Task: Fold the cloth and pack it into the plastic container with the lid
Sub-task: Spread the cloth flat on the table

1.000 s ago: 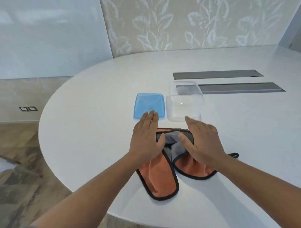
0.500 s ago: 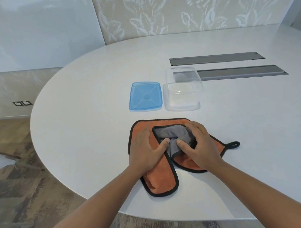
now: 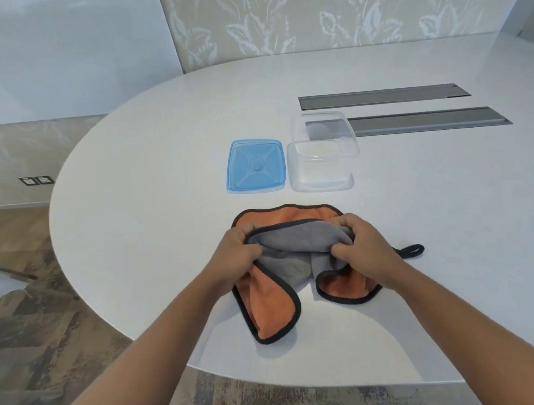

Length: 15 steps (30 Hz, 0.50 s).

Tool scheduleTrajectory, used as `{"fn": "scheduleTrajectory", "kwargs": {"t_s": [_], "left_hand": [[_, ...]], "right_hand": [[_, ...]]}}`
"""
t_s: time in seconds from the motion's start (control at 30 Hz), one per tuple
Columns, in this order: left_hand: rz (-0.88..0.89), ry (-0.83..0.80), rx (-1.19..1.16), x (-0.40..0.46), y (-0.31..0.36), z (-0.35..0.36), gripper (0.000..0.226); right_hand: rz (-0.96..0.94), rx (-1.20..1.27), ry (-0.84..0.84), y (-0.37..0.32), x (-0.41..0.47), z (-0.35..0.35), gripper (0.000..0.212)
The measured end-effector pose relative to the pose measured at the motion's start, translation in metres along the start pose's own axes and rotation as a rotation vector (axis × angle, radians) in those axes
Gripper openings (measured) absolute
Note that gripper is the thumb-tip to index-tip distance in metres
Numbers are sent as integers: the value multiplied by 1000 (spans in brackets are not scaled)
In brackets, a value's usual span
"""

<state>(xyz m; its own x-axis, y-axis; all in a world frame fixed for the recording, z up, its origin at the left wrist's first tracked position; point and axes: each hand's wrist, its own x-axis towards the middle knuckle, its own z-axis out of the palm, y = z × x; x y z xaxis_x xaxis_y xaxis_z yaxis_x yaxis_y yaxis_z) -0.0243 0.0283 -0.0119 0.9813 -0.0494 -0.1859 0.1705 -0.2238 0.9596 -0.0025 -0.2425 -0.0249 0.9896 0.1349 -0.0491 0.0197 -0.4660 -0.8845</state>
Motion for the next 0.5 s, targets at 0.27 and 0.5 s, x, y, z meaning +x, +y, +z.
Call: {"fn": "scheduleTrajectory", "kwargs": {"t_s": [0.27,0.5], "left_hand": [[90,-48,259,-2,37,-26,52],[88,-178,228,-19,55,-30,19]], "right_hand": [[-150,-52,43,-36,4,-36,19],[-165,283,150,-49,4,-55,12]]}}
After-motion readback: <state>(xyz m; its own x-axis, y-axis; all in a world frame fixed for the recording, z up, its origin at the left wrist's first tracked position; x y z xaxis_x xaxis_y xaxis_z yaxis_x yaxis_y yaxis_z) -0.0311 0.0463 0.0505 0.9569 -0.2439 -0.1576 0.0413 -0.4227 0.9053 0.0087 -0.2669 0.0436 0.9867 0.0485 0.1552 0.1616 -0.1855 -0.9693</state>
